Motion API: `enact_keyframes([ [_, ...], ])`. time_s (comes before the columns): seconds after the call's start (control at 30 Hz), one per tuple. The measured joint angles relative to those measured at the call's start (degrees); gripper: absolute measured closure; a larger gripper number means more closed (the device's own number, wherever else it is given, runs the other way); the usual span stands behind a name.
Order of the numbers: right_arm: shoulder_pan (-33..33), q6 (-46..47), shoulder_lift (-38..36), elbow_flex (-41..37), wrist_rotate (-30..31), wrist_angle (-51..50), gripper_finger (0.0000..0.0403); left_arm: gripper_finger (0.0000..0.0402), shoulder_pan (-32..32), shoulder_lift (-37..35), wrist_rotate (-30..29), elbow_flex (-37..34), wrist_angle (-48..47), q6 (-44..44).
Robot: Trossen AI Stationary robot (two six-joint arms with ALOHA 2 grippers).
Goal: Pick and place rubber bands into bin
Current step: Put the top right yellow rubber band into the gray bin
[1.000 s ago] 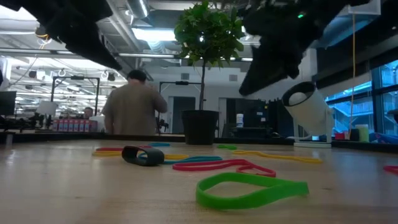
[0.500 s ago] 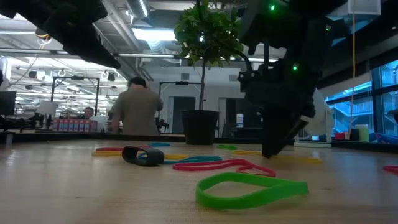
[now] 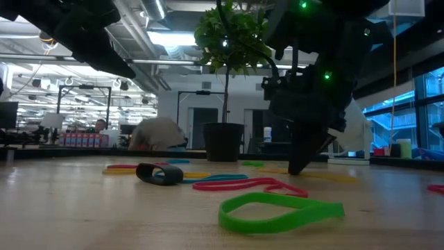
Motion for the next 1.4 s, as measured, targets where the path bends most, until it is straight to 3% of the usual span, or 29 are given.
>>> enact_keyframes([
  [0.17, -0.4, -5.2, -3.6, 0.7, 5.8, -0.1, 0.0395, 0.0343, 0.0, 0.4, -1.8, 0.0, 0.9, 0.0],
  [0.37, -1.7, -15.9, -5.7, 2.3, 8.0, 10.2, 0.0396, 0.0268, 0.0, 4.4, -1.0, 0.0, 6.0, 2.3],
  [0.53, -2.1, -31.8, -5.9, 4.2, 8.6, 26.6, 0.0400, 0.0203, 0.0, 9.9, 0.6, 0.0, 18.6, 5.6],
  [0.7, -1.8, -44.1, -6.0, 10.4, 8.5, 30.5, 0.0401, 0.0171, 0.0, 14.6, 3.2, 0.1, 34.5, 4.4],
  [0.93, -1.8, -52.1, -6.0, 17.5, 8.6, 30.3, 0.0401, 0.0167, -0.1, 19.1, 11.3, 0.1, 44.0, 3.2],
  [1.2, -1.8, -55.0, -6.0, 19.8, 8.5, 30.4, 0.0401, 0.0168, -0.1, 23.0, 11.4, 0.1, 46.2, 1.0],
  [1.4, -1.8, -54.5, -6.1, 19.8, 8.5, 30.1, 0.0399, 0.0228, -0.1, 24.9, 11.4, 0.1, 47.3, 1.4],
])
